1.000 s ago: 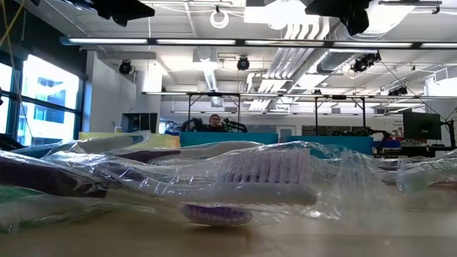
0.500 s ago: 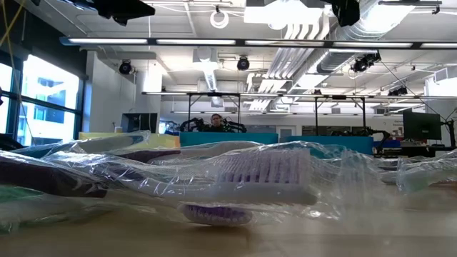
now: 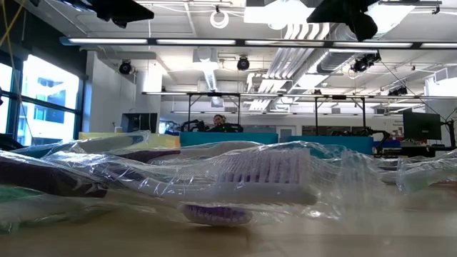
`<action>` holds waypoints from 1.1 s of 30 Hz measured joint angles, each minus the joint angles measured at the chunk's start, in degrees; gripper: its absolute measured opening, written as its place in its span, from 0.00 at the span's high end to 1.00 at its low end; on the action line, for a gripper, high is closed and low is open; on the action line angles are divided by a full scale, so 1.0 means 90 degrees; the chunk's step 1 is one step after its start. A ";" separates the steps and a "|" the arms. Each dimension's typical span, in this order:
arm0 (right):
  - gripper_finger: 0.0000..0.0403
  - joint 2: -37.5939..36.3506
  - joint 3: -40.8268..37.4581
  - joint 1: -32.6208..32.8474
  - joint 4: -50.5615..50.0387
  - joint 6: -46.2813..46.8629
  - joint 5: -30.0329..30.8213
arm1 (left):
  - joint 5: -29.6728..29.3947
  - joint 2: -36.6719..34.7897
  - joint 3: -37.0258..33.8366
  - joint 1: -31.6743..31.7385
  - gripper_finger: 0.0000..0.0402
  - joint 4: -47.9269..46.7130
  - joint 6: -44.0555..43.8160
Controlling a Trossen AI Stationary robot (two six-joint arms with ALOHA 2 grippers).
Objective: Pick & Place Toothbrushes
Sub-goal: Put the purple toothbrush into the blue bin
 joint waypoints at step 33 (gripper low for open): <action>1.00 0.1676 0.1622 0.0933 -0.2965 -0.1456 -0.3020 | -0.0007 -0.0002 -0.0001 0.0002 1.00 -0.0096 0.0000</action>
